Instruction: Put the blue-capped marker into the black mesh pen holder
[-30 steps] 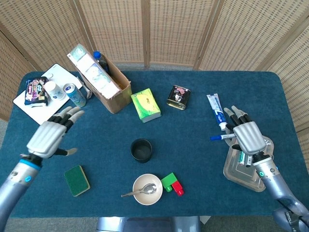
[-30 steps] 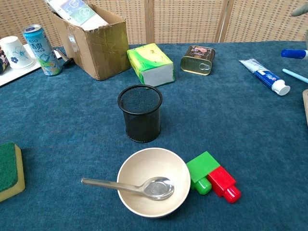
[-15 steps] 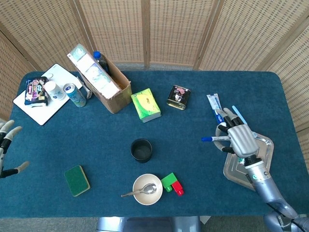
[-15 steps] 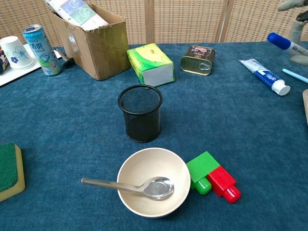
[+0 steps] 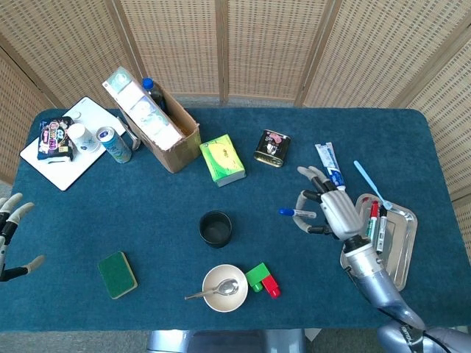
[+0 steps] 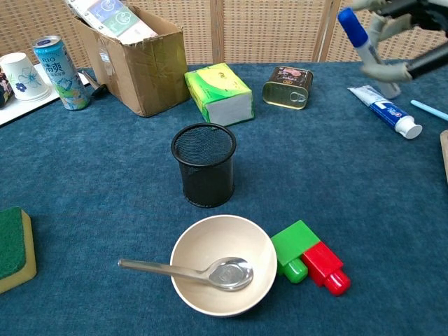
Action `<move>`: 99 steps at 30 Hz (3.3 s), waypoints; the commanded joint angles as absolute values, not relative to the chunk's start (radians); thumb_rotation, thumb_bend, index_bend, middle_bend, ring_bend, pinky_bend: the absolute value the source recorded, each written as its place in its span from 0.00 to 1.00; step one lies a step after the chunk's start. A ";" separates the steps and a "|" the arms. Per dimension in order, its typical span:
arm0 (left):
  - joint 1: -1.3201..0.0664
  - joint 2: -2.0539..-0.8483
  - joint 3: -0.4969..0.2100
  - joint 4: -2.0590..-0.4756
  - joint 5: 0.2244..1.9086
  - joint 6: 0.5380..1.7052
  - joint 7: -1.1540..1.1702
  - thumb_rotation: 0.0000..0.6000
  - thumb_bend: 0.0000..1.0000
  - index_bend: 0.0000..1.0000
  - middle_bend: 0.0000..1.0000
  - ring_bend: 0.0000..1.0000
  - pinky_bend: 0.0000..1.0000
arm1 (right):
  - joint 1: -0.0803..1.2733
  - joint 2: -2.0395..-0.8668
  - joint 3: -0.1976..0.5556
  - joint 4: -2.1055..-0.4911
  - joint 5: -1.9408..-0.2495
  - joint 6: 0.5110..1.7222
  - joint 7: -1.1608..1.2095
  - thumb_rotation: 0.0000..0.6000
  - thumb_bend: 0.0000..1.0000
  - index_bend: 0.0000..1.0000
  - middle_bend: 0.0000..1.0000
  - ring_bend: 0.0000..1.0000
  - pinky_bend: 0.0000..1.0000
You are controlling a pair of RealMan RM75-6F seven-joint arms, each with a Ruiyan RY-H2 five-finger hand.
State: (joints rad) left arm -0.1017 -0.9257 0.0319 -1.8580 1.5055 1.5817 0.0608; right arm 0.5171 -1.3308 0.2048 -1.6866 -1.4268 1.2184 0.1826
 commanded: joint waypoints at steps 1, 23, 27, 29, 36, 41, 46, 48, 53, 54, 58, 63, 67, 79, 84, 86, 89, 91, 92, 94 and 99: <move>-0.099 -0.930 0.031 -1.852 1.507 1.568 0.054 1.00 0.09 0.14 0.00 0.00 0.16 | 0.546 -1.359 0.243 -1.728 -1.388 1.196 0.192 1.00 0.52 0.65 0.08 0.00 0.20; -0.085 -0.921 0.006 -1.832 1.513 1.543 0.007 1.00 0.09 0.14 0.00 0.00 0.16 | 0.726 -1.641 0.338 -1.742 -1.212 1.076 0.098 1.00 0.52 0.65 0.08 0.00 0.20; -0.079 -0.916 -0.001 -1.827 1.507 1.546 -0.008 1.00 0.09 0.14 0.00 0.00 0.16 | 0.761 -1.691 0.358 -1.714 -1.172 1.058 0.074 1.00 0.53 0.65 0.08 0.00 0.20; -0.078 -0.913 -0.004 -1.826 1.504 1.545 -0.016 1.00 0.09 0.14 0.00 0.00 0.16 | 0.774 -1.711 0.362 -1.701 -1.157 1.054 0.061 1.00 0.53 0.65 0.08 0.00 0.20; -0.078 -0.907 -0.011 -1.821 1.500 1.531 -0.038 1.00 0.09 0.14 0.00 0.00 0.16 | 0.813 -1.796 0.370 -1.646 -1.112 1.041 0.039 1.00 0.53 0.65 0.08 0.00 0.20; -0.077 -0.905 -0.015 -1.820 1.501 1.528 -0.046 1.00 0.09 0.14 0.00 0.00 0.16 | 0.831 -1.836 0.376 -1.615 -1.103 1.038 0.036 1.00 0.53 0.65 0.08 0.00 0.20; -0.077 -0.903 -0.018 -1.818 1.499 1.521 -0.054 1.00 0.09 0.14 0.00 0.00 0.16 | 0.847 -1.870 0.382 -1.583 -1.097 1.033 0.035 1.00 0.53 0.65 0.08 0.00 0.20; -0.077 -0.902 -0.018 -1.819 1.499 1.519 -0.059 1.00 0.09 0.14 0.00 0.00 0.16 | 0.851 -1.878 0.385 -1.571 -1.094 1.030 0.033 1.00 0.53 0.65 0.08 0.00 0.20; -0.074 -0.898 -0.020 -1.818 1.503 1.522 -0.069 1.00 0.09 0.14 0.00 0.00 0.16 | 0.856 -1.892 0.384 -1.527 -1.087 1.020 0.037 1.00 0.53 0.65 0.08 0.00 0.20; -0.073 -0.897 -0.021 -1.818 1.503 1.522 -0.071 1.00 0.09 0.14 0.00 0.00 0.16 | 0.855 -1.893 0.384 -1.520 -1.087 1.019 0.041 1.00 0.53 0.65 0.08 0.00 0.20; -0.076 -0.896 -0.025 -1.815 1.500 1.515 -0.077 1.00 0.09 0.14 0.00 0.00 0.16 | 0.848 -1.901 0.373 -1.485 -1.094 1.011 0.068 1.00 0.53 0.64 0.08 0.00 0.20; -0.078 -0.897 -0.024 -1.815 1.505 1.508 -0.075 1.00 0.09 0.14 0.00 0.00 0.16 | 0.845 -1.909 0.376 -1.454 -1.103 1.006 0.098 1.00 0.53 0.64 0.08 0.00 0.20; -0.077 -0.896 -0.026 -1.814 1.504 1.508 -0.078 1.00 0.09 0.14 0.00 0.00 0.16 | 0.832 -1.894 0.371 -1.450 -1.116 0.994 0.136 1.00 0.56 0.55 0.06 0.00 0.19; -0.073 -0.893 -0.025 -1.816 1.514 1.508 -0.085 1.00 0.09 0.14 0.00 0.00 0.16 | 0.786 -1.828 0.329 -1.459 -1.213 0.985 0.258 1.00 0.60 0.36 0.03 0.00 0.18; -0.072 -0.893 -0.025 -1.817 1.515 1.508 -0.086 1.00 0.09 0.14 0.00 0.00 0.16 | 0.767 -1.806 0.317 -1.467 -1.239 1.000 0.286 1.00 0.61 0.35 0.02 0.00 0.18; -0.071 -0.893 -0.024 -1.817 1.517 1.508 -0.085 1.00 0.09 0.14 0.00 0.00 0.16 | 0.759 -1.794 0.309 -1.473 -1.254 1.010 0.287 1.00 0.61 0.35 0.02 0.00 0.18; -0.071 -0.893 -0.023 -1.817 1.520 1.505 -0.087 1.00 0.09 0.14 0.00 0.00 0.16 | 0.741 -1.766 0.300 -1.501 -1.285 1.038 0.293 1.00 0.61 0.35 0.02 0.00 0.18; -0.072 -0.893 -0.023 -1.817 1.519 1.503 -0.087 1.00 0.09 0.14 0.00 0.00 0.16 | 0.723 -1.726 0.292 -1.531 -1.318 1.066 0.284 1.00 0.60 0.35 0.02 0.00 0.18; -0.072 -0.894 -0.023 -1.818 1.521 1.502 -0.088 1.00 0.09 0.14 0.00 0.00 0.16 | 0.715 -1.701 0.289 -1.543 -1.337 1.082 0.273 1.00 0.60 0.35 0.03 0.00 0.18; -0.072 -0.894 -0.022 -1.818 1.526 1.503 -0.087 1.00 0.09 0.14 0.00 0.00 0.16 | 0.703 -1.657 0.289 -1.564 -1.358 1.102 0.258 1.00 0.60 0.35 0.03 0.00 0.18; -0.068 -0.893 -0.017 -1.822 1.539 1.508 -0.085 1.00 0.09 0.14 0.00 0.00 0.16 | 0.670 -1.508 0.292 -1.572 -1.396 1.134 0.193 1.00 0.25 0.20 0.01 0.00 0.17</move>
